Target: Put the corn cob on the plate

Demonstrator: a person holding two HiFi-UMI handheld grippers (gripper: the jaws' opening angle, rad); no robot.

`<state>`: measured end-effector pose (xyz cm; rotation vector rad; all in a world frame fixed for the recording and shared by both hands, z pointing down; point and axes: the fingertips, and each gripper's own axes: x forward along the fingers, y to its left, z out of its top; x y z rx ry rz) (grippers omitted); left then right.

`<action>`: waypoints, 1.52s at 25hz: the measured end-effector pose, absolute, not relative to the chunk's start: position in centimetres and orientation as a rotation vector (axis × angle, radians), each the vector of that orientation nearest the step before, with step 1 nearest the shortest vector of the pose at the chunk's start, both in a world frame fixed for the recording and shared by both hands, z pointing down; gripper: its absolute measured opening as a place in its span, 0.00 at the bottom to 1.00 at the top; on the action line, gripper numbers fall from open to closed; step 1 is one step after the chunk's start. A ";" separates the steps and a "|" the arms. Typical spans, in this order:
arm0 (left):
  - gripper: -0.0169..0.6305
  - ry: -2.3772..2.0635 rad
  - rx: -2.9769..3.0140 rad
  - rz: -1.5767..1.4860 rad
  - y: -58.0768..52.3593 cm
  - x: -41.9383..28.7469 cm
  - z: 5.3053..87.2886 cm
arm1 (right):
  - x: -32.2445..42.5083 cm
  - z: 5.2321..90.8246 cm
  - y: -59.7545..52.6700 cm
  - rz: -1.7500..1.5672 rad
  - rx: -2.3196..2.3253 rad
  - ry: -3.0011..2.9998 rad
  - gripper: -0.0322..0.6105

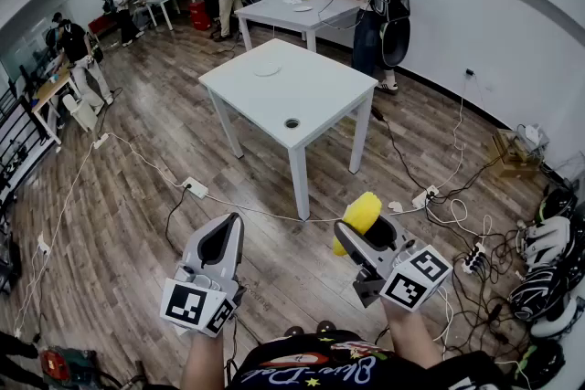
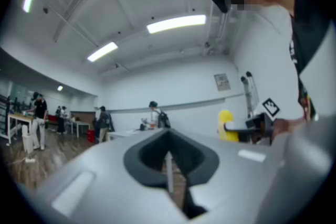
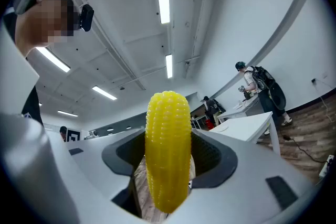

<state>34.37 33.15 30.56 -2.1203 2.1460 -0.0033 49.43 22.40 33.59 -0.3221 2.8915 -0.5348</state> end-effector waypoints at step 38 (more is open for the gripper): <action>0.01 2.288 -2.140 0.121 31.7 -4.9 37.8 | 12.4 35.1 16.3 -0.624 -0.477 2.871 0.46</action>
